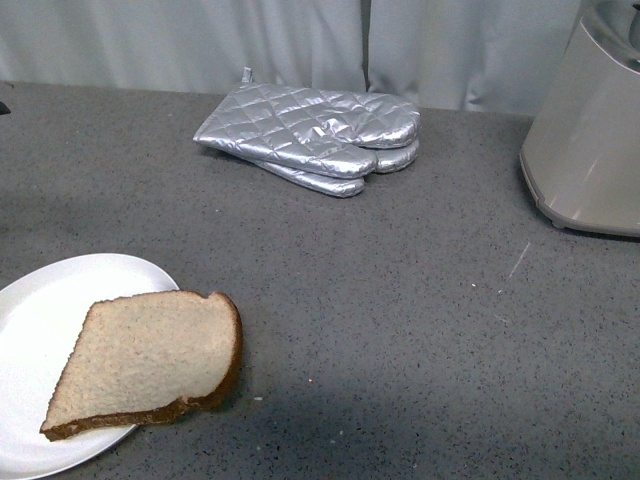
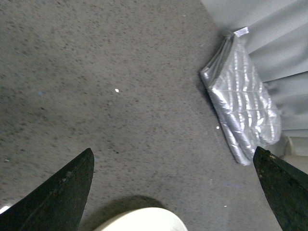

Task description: Put bread into toaster

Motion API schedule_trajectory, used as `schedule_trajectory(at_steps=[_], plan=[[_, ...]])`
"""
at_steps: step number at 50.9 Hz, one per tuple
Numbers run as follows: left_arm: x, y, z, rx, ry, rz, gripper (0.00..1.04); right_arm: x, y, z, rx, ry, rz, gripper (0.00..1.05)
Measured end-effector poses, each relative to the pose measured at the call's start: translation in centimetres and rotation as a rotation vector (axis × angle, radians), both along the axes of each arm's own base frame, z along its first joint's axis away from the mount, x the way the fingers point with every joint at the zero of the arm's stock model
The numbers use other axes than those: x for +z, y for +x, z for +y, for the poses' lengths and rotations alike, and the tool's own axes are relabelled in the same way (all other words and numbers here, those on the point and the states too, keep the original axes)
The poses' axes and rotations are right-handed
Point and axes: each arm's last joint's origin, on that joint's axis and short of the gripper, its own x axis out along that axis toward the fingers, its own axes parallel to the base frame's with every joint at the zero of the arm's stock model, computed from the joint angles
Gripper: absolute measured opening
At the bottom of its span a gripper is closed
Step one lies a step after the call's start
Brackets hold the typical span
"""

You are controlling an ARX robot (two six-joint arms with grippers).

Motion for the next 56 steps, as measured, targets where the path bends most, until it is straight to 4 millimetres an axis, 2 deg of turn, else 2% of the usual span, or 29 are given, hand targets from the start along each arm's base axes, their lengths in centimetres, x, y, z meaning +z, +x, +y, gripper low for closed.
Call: schedule_trajectory(at_steps=[11, 23, 37, 56], plan=[[-1.7, 0.7, 2.2, -0.086, 0.118, 0.095, 0.98, 0.0, 0.0, 0.0, 0.0, 0.0, 0.0, 0.95], [-3.3, 0.8, 3.4, -0.207, 0.231, 0.163, 0.98, 0.0, 0.0, 0.0, 0.0, 0.0, 0.0, 0.95], [-4.6, -0.7, 3.3, -0.379, 0.309, 0.274, 0.98, 0.0, 0.0, 0.0, 0.0, 0.0, 0.0, 0.95], [-4.7, -2.4, 2.0, -0.581, 0.312, 0.318, 0.98, 0.0, 0.0, 0.0, 0.0, 0.0, 0.0, 0.95]])
